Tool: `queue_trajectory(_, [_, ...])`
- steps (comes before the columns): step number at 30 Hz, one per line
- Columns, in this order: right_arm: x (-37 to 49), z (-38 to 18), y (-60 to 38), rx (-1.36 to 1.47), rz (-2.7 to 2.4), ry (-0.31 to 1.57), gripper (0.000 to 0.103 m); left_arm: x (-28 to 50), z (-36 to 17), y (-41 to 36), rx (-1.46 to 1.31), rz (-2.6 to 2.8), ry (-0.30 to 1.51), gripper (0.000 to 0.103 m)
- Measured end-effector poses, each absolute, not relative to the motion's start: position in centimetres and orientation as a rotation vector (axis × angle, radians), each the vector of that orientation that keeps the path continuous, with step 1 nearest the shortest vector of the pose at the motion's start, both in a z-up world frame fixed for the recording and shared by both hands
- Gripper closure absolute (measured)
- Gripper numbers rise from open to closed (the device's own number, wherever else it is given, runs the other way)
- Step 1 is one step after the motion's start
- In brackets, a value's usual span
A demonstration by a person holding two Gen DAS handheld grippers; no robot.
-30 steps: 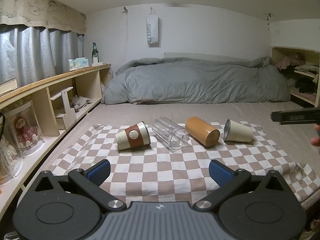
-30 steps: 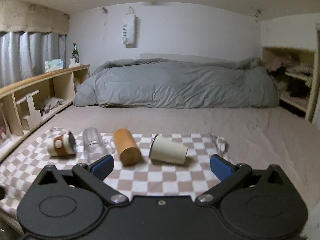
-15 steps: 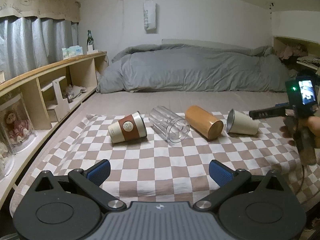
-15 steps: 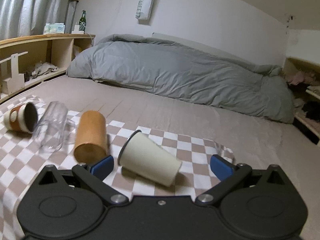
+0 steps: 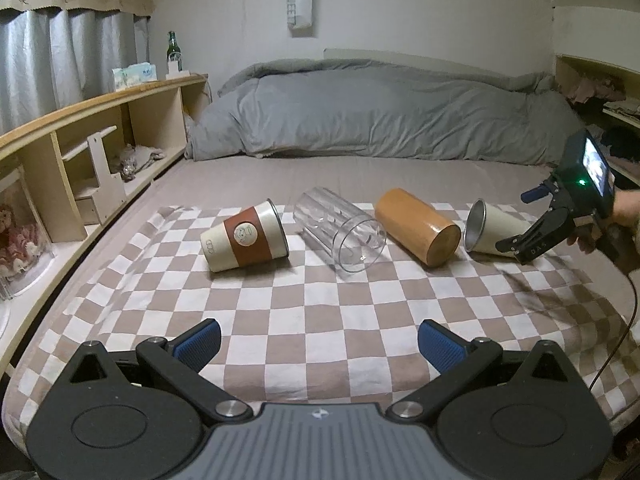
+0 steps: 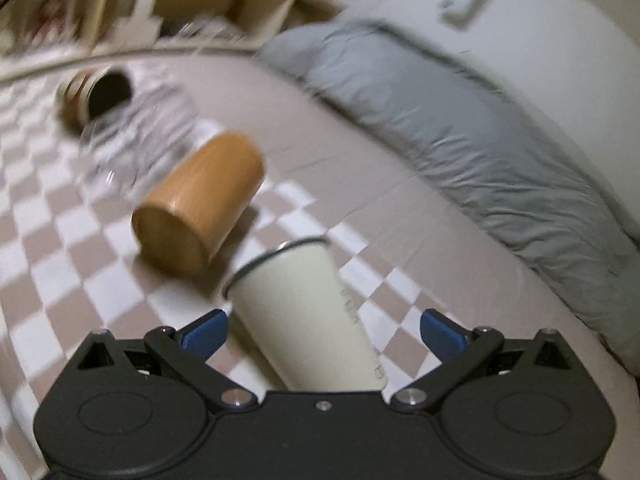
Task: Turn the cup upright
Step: 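Reach the right gripper to the tipped cream metal cup and grasp its body, then lift the cream metal cup with the right gripper toward the left gripper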
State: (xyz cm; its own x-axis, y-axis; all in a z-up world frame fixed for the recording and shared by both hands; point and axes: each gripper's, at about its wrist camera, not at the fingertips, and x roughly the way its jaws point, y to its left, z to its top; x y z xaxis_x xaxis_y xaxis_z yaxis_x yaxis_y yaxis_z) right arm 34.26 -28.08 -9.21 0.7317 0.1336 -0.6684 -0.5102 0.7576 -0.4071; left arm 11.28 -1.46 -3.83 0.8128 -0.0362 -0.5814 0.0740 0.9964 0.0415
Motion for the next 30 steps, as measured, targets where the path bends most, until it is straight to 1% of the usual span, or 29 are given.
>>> queue_trajectory(1, [34.8,-9.5,-27.8,-0.653,0.384,0.680,0.001,11.6,-4.0,-1.5,0.063,-0.059,0.624,0.000])
queue_trajectory(2, [35.1,-9.7,-27.4,-0.692,0.390,0.695,0.005,11.9,-4.1,-1.5,0.063,-0.058,0.628,0.000])
queue_trajectory(3, [35.4,-9.9,-26.9,-0.738,0.405,0.712,0.006,12.2,-4.2,-1.4,0.060,-0.058,0.632,0.000])
queue_trajectory(11, [36.6,-10.3,-22.9,-1.049,0.563,0.824,0.006,13.7,-4.7,-1.1,0.044,-0.063,0.649,0.000])
queue_trajectory(13, [37.0,-10.6,-22.2,-1.092,0.578,0.867,0.010,13.8,-4.7,-1.1,0.040,-0.062,0.648,0.000])
queue_trajectory(15, [37.5,-11.0,-21.7,-1.114,0.583,0.905,0.018,13.9,-4.7,-0.9,0.033,-0.062,0.647,0.000])
queue_trajectory(18, [38.0,-11.6,-21.7,-1.122,0.529,0.899,0.027,13.9,-4.7,-0.8,0.029,-0.062,0.645,0.000])
queue_trajectory(21, [38.2,-11.2,-22.2,-1.047,0.492,0.886,0.027,13.7,-4.6,-0.8,0.026,-0.062,0.641,0.000])
queue_trajectory(25, [37.8,-9.7,-23.2,-0.839,0.408,0.871,0.027,13.3,-4.4,-1.0,0.029,-0.067,0.629,0.000])
queue_trajectory(30, [36.5,-7.6,-24.4,-0.556,0.374,0.951,0.028,12.8,-4.2,-2.0,0.036,-0.086,0.607,0.000])
